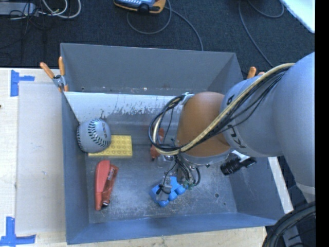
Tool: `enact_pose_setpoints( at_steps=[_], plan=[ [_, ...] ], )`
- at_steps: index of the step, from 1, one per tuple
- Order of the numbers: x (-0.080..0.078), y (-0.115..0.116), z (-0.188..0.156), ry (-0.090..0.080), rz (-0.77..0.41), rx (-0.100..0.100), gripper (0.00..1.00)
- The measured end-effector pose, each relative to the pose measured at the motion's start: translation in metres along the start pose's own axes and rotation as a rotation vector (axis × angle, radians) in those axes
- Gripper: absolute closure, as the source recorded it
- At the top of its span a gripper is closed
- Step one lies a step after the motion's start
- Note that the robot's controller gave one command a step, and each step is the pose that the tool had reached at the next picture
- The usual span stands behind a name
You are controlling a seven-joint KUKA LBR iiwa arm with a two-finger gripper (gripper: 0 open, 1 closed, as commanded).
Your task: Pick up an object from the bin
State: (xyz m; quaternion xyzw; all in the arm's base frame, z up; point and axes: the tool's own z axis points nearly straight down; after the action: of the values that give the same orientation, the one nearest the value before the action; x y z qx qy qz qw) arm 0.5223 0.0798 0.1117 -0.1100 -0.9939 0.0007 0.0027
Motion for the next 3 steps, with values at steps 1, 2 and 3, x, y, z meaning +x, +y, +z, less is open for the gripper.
enact_pose_setpoints(
  at_steps=[1, 2, 3],
  plan=[
    [0.000, -0.040, 0.000, -0.001, -0.143, -0.004, 0.00],
    [-0.013, -0.067, 0.039, -0.008, -0.242, -0.002, 1.00],
    [-0.013, -0.067, 0.039, -0.007, -0.241, -0.002, 1.00]
  ],
)
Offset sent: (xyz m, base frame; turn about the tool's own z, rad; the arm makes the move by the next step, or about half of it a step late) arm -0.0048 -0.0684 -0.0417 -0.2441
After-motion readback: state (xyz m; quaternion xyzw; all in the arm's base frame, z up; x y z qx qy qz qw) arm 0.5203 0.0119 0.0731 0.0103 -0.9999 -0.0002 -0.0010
